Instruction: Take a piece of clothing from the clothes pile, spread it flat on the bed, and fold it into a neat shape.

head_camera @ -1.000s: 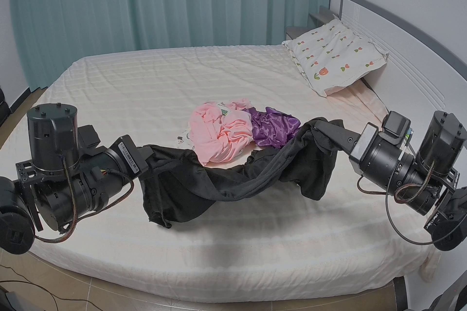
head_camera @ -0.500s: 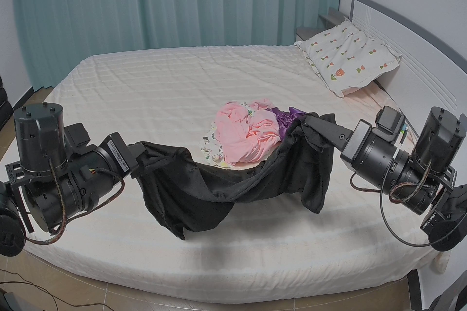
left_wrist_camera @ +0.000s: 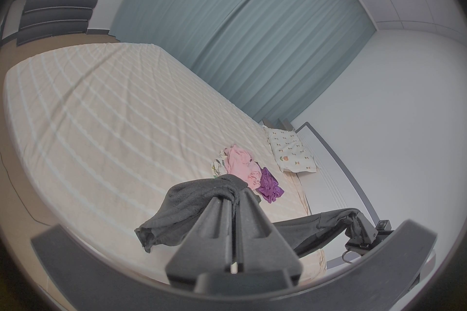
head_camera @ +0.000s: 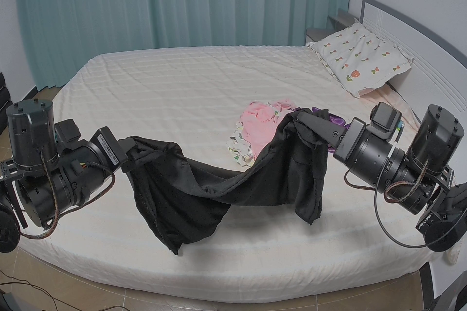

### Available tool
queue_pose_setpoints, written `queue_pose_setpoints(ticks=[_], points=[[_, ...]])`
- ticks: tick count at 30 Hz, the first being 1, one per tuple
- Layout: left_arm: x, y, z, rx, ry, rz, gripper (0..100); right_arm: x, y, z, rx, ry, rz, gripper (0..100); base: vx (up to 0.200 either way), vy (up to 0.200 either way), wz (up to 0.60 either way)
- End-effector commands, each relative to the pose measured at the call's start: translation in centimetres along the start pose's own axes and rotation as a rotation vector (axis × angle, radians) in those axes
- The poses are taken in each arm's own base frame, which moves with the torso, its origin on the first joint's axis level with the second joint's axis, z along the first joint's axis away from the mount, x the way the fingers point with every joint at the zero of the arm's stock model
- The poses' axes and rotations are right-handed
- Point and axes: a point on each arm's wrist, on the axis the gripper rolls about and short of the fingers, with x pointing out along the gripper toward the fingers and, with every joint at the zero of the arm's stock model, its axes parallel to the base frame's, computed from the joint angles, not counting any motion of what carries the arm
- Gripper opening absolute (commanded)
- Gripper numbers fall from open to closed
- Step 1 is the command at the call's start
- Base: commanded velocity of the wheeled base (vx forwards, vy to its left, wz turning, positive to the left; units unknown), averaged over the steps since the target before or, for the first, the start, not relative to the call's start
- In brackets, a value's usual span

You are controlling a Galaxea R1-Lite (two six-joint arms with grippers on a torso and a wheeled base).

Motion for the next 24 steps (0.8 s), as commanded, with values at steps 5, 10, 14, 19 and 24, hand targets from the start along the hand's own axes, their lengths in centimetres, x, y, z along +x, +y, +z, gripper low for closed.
queue_pose_setpoints(ticks=[5,10,14,19,24], points=[[0.13,0.40,0.47,-0.010,-0.018,0.015,0,0.51,-0.39,-0.28,-0.002,-0.011,-0.019,0,0.000,0.200,0.00],[-0.01,0.23,0.68,-0.010,-0.025,0.007,0,0.65,-0.47,-0.35,0.000,-0.011,-0.021,0,0.000,0.200,0.00],[0.02,0.28,0.62,-0.009,-0.023,0.010,0,0.78,-0.66,-0.54,0.001,-0.006,-0.027,0,0.000,0.200,0.00],[-0.01,0.26,0.70,-0.010,-0.026,0.008,0,0.76,-0.58,-0.44,0.000,-0.010,-0.025,0,0.000,0.200,0.00],[-0.01,0.25,0.71,-0.011,-0.027,0.007,0,0.69,-0.51,-0.37,-0.001,-0.019,-0.018,0,0.000,0.200,0.00]])
